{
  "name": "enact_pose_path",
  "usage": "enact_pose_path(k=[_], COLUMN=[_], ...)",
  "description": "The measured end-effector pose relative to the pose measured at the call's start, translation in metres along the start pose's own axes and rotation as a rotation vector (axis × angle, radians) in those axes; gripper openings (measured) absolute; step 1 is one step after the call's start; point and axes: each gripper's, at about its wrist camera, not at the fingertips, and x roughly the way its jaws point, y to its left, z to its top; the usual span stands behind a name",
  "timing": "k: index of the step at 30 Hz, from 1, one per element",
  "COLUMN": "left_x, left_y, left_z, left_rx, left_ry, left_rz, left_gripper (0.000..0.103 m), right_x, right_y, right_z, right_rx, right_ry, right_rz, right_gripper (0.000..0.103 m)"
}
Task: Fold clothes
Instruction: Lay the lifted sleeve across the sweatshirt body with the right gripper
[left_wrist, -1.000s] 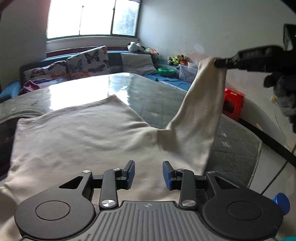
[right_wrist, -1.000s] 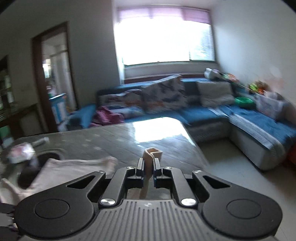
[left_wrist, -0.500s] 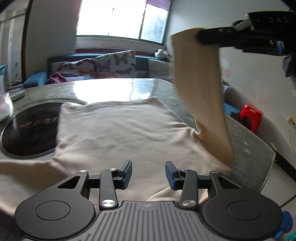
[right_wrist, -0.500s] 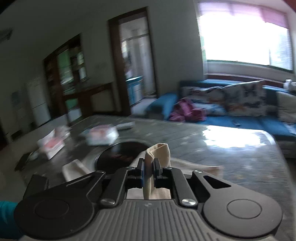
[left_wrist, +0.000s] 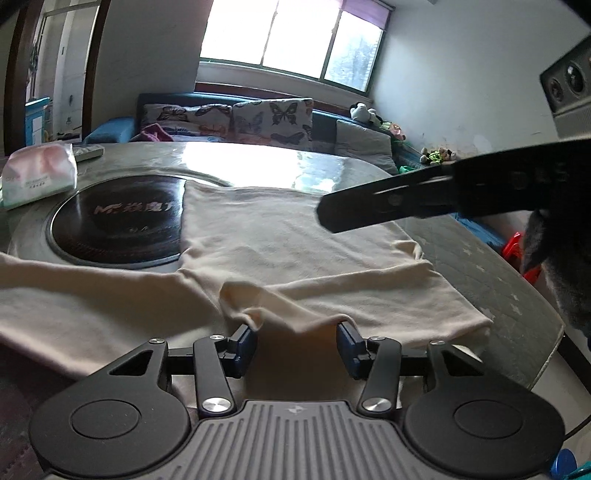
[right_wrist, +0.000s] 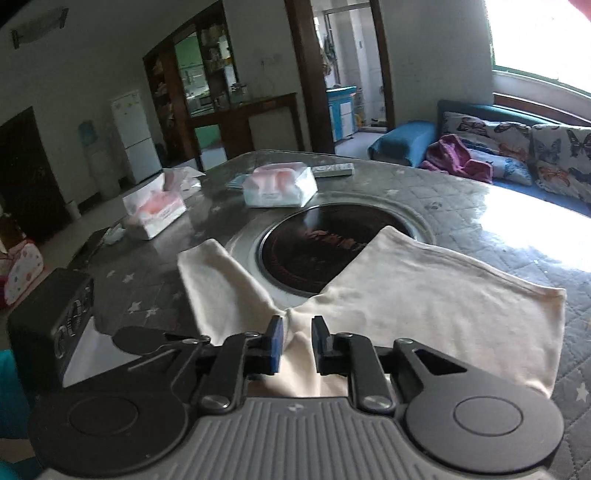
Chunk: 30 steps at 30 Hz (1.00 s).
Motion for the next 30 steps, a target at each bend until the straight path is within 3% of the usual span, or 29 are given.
enact_pose_path(k=[7, 13, 18, 27, 30], left_x=[-0.014, -0.029, -0.031, -0.001, 0.011], left_y=[0.010, 0.025, 0.021, -0.007, -0.011], left_z=[-0.005, 0.000, 0.011, 0.019, 0.017], left_rx=[-0.008, -0.038, -0.028, 0.025, 0.037], left_ry=[0.002, -0.034, -0.065, -0.058, -0.036], left_rz=[0.022, 0.086, 0.067, -0.025, -0.019], left_gripper=[0.051, 0.050, 0.049, 0.044, 0.041], right_x=[-0.007, -0.019, -0.025, -0.019, -0.004], right_y=[-0.012, -0.049, -0.062, -0.070, -0.076], right_z=[-0.019, -0.069, -0.093, -0.066, -0.062], right_rx=[-0.002, 0.096, 0.141, 0.095, 0.092], right_ry=[0.043, 0.126, 0.146, 0.053, 0.044], right_rz=[-0.033, -0.157, -0.173, -0.183, -0.184], right_gripper=[0.022, 0.022, 0.022, 0.022, 0.022])
